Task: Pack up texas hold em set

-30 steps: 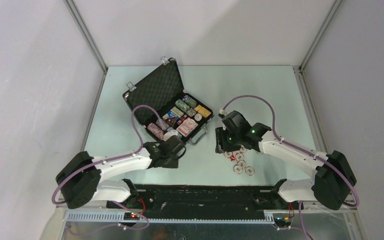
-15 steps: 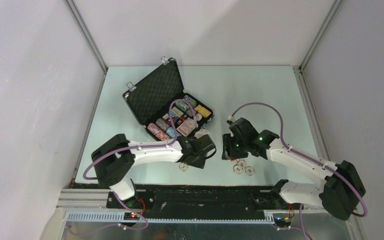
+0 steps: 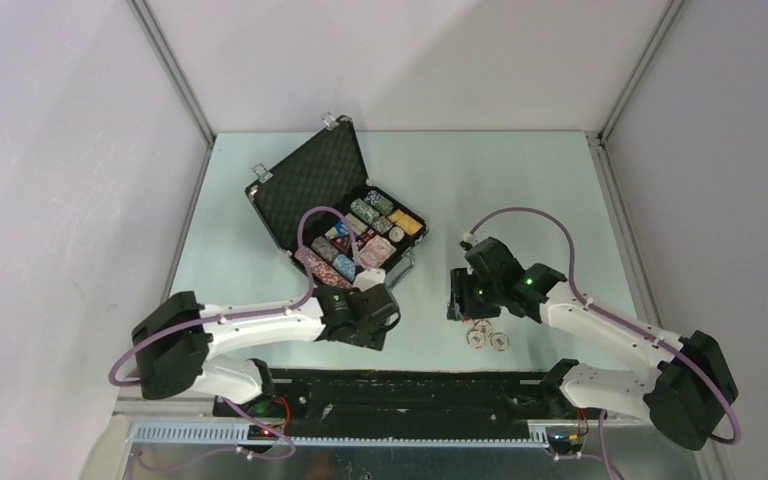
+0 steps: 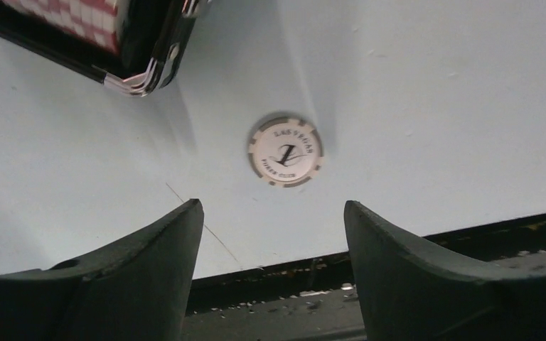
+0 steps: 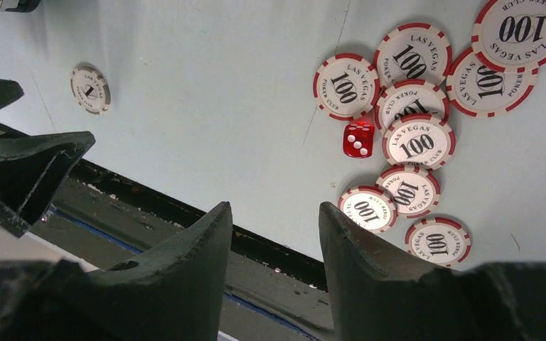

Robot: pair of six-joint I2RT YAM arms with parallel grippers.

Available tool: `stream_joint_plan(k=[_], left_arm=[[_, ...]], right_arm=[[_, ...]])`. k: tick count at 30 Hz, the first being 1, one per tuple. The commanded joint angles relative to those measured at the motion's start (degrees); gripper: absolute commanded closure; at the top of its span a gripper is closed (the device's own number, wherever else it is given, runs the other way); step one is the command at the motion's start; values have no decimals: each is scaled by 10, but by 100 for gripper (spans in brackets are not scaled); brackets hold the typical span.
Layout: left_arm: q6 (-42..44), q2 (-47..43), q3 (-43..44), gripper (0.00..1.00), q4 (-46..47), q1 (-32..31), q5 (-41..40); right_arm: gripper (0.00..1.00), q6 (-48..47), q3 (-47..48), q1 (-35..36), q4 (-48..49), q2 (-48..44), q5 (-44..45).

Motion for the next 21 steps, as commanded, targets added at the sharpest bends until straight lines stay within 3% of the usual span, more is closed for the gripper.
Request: stream_joint_plan(k=[1,13,21], left_arm=[[-5,-11,-34,22,48,17,31],[47,58,-8,28,66,30,55],[51,85,6,39,59,30,33]], right_arm=[[48,6,-1,-3,17,-2,-6],[49,19,-2,11,11,-1,3],[49,25,-6,15,11,-10,5]])
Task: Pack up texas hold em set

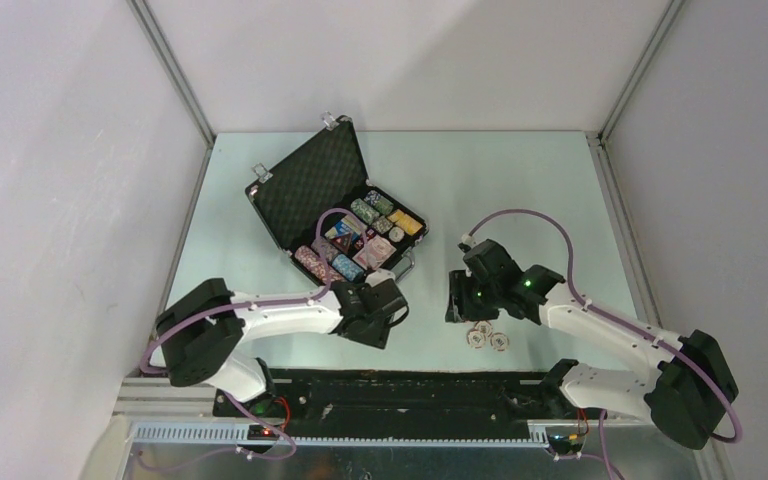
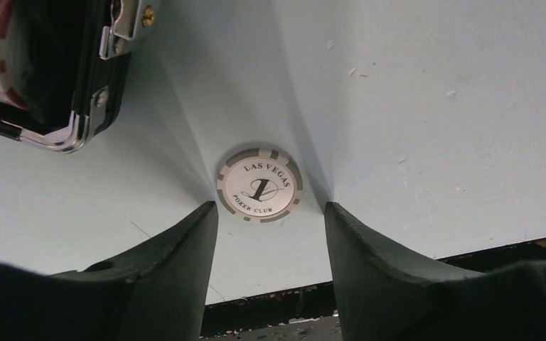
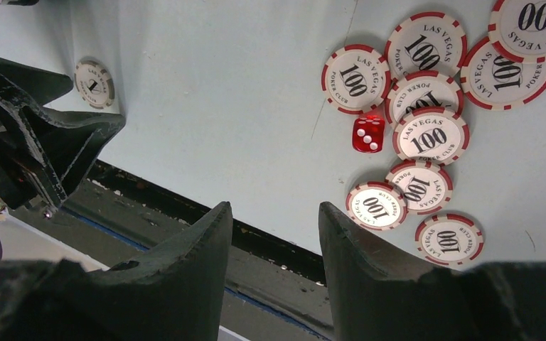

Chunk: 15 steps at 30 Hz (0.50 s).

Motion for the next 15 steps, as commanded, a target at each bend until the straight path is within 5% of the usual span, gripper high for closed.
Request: stream_joint_plan(k=[1,15], left_arm=[[13,17,14,40,7,3,-22],[23,42,22,41,2,14,-31]], right_arm=[[49,10,-4,5,8,-9,7],[49,19,-4,14,15,-6,0]])
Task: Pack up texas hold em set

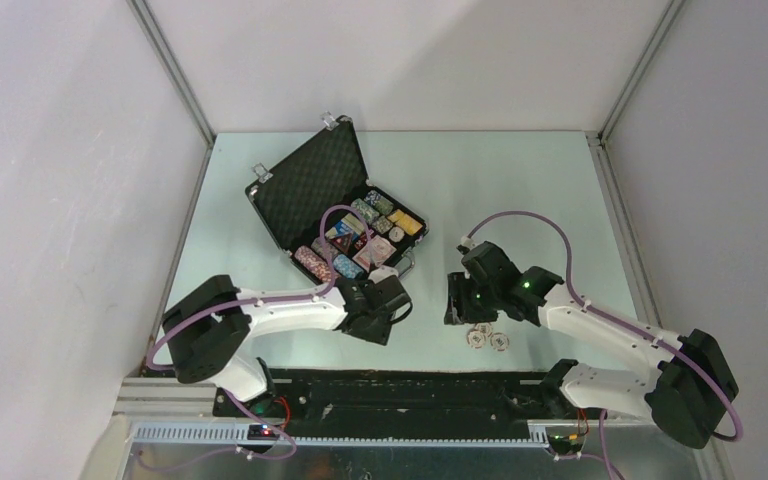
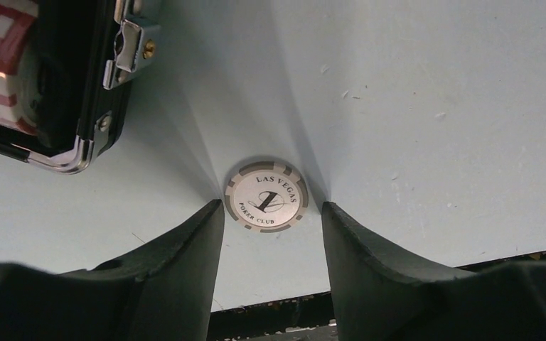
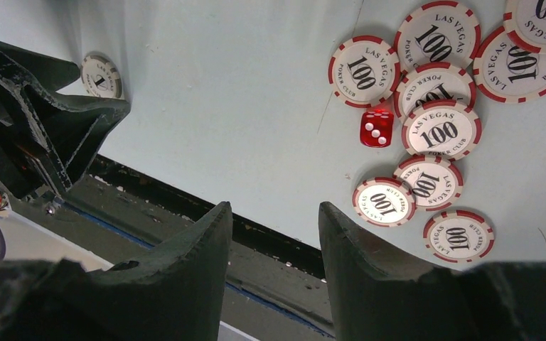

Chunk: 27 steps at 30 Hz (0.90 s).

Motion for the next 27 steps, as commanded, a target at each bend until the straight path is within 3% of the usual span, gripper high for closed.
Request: stream_joint_plan(k=[1,7,15,27], left_arm=[[17,20,0,41,1,9,-24],[18,25,0,48,6,10,-21],[22,49,13,67,5,11,-24],[41,30,4,71,67,21,51]], right_arm=[[49,8,0,4,17,-5,-1],[49,9,0,4,22,2,-8],[49,16,-8,7,26,-3,-26],[49,98,-68,14,148,5,-79]])
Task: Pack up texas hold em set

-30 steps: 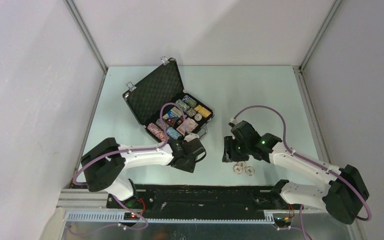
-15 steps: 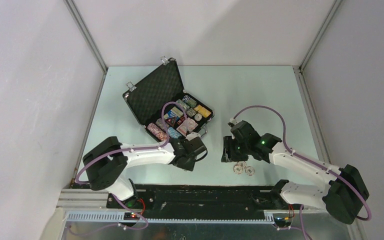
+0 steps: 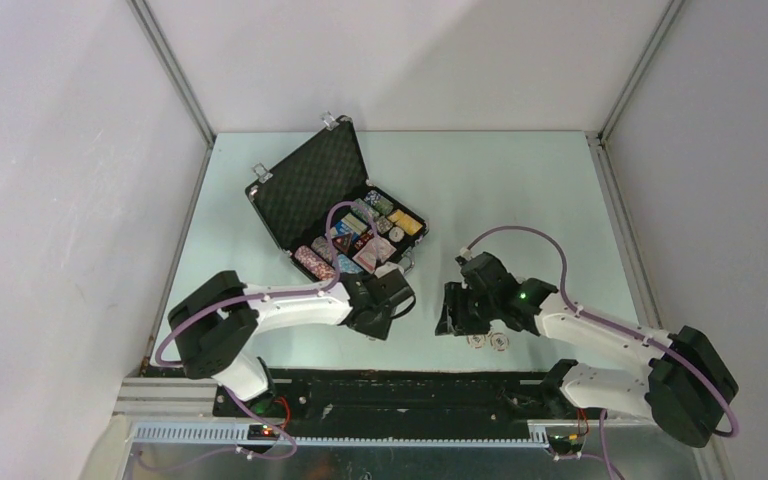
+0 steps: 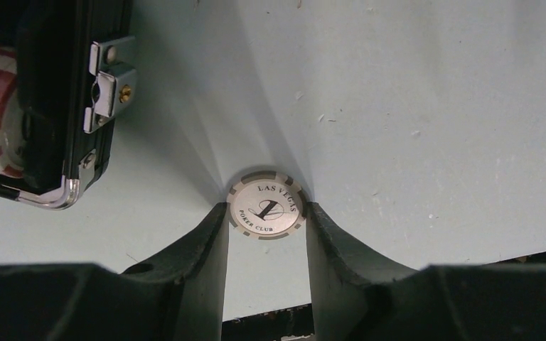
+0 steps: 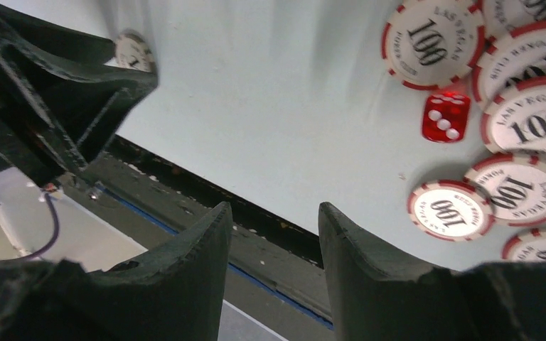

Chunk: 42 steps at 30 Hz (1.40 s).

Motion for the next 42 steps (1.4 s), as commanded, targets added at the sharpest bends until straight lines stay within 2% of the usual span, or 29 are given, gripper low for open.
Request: stream_joint_plan(k=[1,11,20,27,29,31,32,34,37,42], left_arm=[[12,4,-20,71,59,12,42],[17,-45,-40,71,68,32,70],[27,-67,-12,71,17,33,34],[26,-72,-12,70,15,33,22],[25,-78,-13,63,5,32,13],[23,-92,-16,46,-5,31,0],[23,-102,-17,34,-9,29,-5],[28,-107,-17,22,-14,25,-11],[32,-99,-13,20,-14,20,-15],[44,-47,6,31,-17,18,-6]], right_arm=[[49,37,1,6,78,10,-14],[48,109,-2,23,178,54,-21],[48,103,-2,30,169,64,-10],[45,118,-2,29,179,82,-15],[45,123,-2,30,184,84,-15],[45,123,-2,30,188,85,-15],[44,122,-2,30,189,85,-16],[44,121,-2,29,188,85,-17],[44,119,-2,30,185,86,-18],[45,118,-2,29,173,78,-10]])
